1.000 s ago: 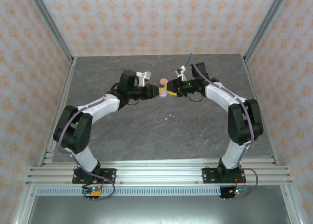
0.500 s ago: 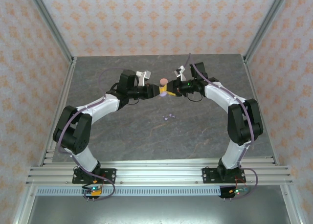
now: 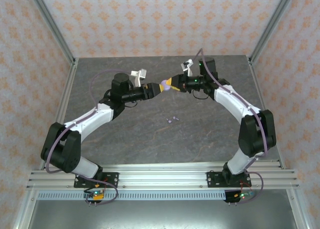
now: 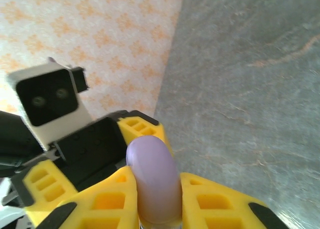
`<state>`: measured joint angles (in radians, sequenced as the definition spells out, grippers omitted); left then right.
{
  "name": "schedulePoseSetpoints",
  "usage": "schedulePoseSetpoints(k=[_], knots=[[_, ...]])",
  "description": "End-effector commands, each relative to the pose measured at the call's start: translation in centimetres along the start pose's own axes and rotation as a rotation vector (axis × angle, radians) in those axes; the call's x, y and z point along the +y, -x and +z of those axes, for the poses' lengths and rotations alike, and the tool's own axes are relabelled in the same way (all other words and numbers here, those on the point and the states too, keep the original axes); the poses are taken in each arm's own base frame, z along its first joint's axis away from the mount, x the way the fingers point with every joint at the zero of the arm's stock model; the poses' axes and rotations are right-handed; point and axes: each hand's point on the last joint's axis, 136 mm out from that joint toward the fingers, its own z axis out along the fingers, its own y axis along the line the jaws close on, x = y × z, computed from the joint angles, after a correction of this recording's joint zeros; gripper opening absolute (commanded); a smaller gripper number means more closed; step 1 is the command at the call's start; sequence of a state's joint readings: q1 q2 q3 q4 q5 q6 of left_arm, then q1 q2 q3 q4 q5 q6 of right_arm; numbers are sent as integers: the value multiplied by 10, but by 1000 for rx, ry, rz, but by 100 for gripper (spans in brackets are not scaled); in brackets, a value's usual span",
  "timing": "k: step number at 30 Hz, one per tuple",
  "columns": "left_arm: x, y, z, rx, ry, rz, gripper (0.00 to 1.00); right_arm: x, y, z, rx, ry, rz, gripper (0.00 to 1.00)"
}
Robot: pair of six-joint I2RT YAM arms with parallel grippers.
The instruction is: Insert wireless bluetooth earbuds into charging case
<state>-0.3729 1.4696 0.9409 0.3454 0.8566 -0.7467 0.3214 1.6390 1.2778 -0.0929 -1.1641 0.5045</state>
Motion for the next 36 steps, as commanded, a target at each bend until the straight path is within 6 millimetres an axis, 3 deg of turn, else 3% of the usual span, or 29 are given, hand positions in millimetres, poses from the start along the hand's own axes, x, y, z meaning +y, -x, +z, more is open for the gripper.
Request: schedulePoseSetpoints(k=[1,8,12,19,32,33,36], knots=[[-30,18,-14,-84,-76,34,65,40,-2,-6,-15,88,-72,21],[-53,24,-24,-107,-123,68,58,67,-10,-7,-6,119,-127,21],[-53,23,-24,-98,-113,75,51,73,-13,-4,6,126,-139,21],[-53,21,-23,-89,-113,74,43,73,-17,-1,19,121,-144,22],[-55,15,-18,-64,-108,86,38,74,-20,0,32,109,-152,22],[-55,15,-17,-61,-107,87,36,73,-20,1,33,107,-153,22],[-55,13,-17,-57,-100,91,20,73,-20,0,36,99,-158,22]])
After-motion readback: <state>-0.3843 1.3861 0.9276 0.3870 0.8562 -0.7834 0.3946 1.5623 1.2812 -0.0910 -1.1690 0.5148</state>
